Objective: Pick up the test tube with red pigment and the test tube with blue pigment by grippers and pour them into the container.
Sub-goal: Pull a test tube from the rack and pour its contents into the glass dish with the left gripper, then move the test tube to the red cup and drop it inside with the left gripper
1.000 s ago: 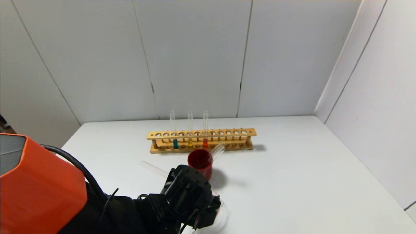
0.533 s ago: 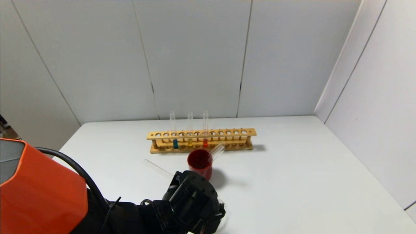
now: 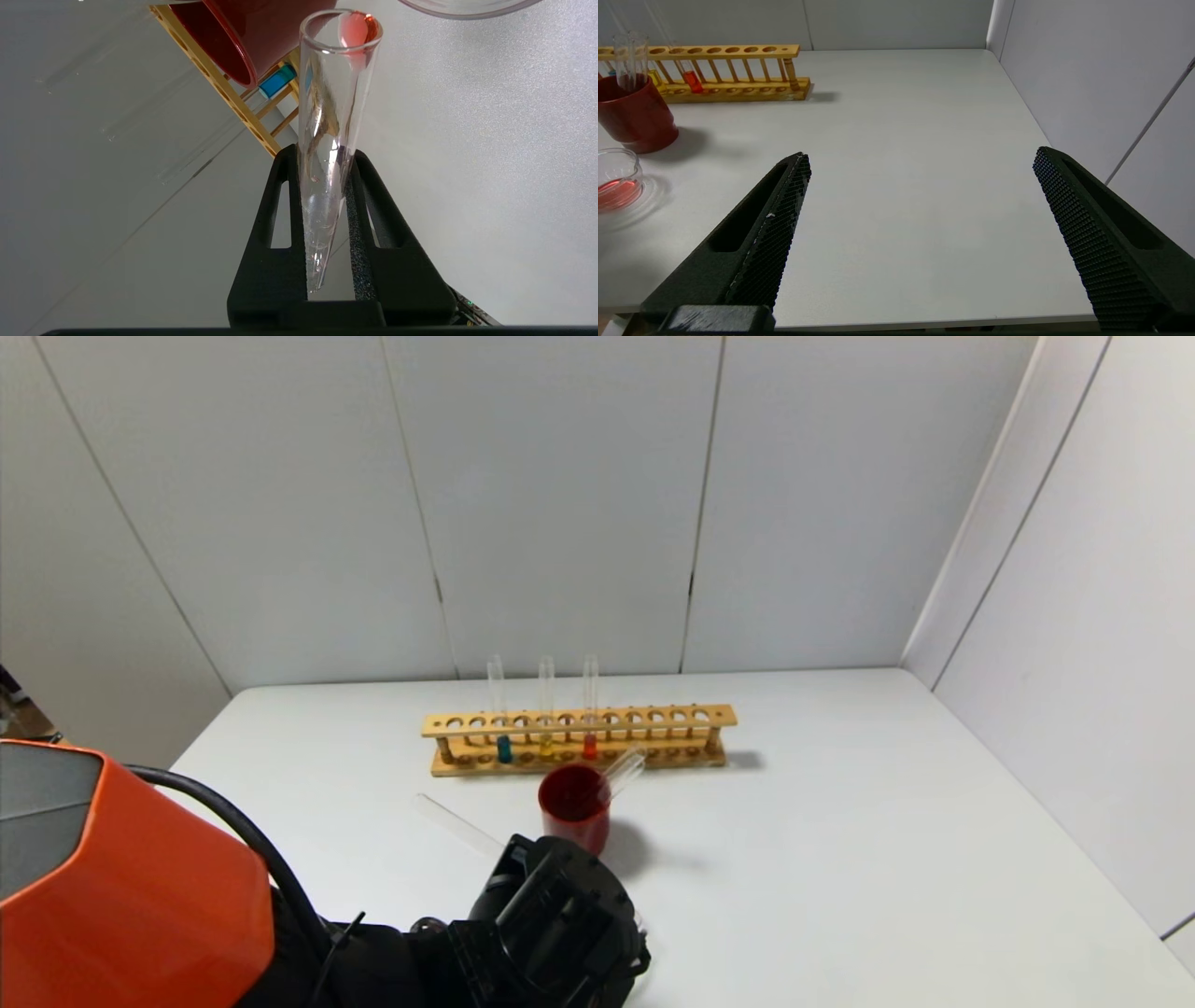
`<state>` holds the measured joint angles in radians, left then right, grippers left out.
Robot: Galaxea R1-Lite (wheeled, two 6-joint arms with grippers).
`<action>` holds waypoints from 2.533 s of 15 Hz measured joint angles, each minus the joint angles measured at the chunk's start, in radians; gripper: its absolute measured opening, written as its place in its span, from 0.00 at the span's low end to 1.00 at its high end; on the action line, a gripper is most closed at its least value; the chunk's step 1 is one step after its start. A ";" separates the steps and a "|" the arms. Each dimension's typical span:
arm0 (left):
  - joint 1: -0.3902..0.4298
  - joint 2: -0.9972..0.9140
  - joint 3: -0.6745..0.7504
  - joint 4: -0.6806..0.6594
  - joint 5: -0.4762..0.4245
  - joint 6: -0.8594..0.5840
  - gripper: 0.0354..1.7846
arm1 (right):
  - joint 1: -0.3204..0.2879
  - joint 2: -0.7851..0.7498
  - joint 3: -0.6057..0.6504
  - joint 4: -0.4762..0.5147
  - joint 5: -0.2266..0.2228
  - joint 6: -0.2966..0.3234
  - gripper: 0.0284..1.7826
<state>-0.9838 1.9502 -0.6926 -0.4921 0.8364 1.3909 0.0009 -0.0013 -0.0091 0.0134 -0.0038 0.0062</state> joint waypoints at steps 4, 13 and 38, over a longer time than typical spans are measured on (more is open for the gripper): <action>-0.006 0.002 0.000 0.001 0.002 0.011 0.16 | 0.000 0.000 0.000 0.000 0.000 0.000 0.98; -0.026 0.015 -0.010 -0.005 0.044 0.049 0.16 | 0.000 0.000 0.000 0.000 0.000 0.000 0.98; -0.043 0.030 -0.069 -0.168 0.063 -0.775 0.16 | 0.000 0.000 0.000 0.000 0.000 0.000 0.98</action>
<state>-1.0266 1.9804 -0.7615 -0.6600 0.8989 0.6157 0.0013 -0.0013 -0.0091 0.0134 -0.0038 0.0057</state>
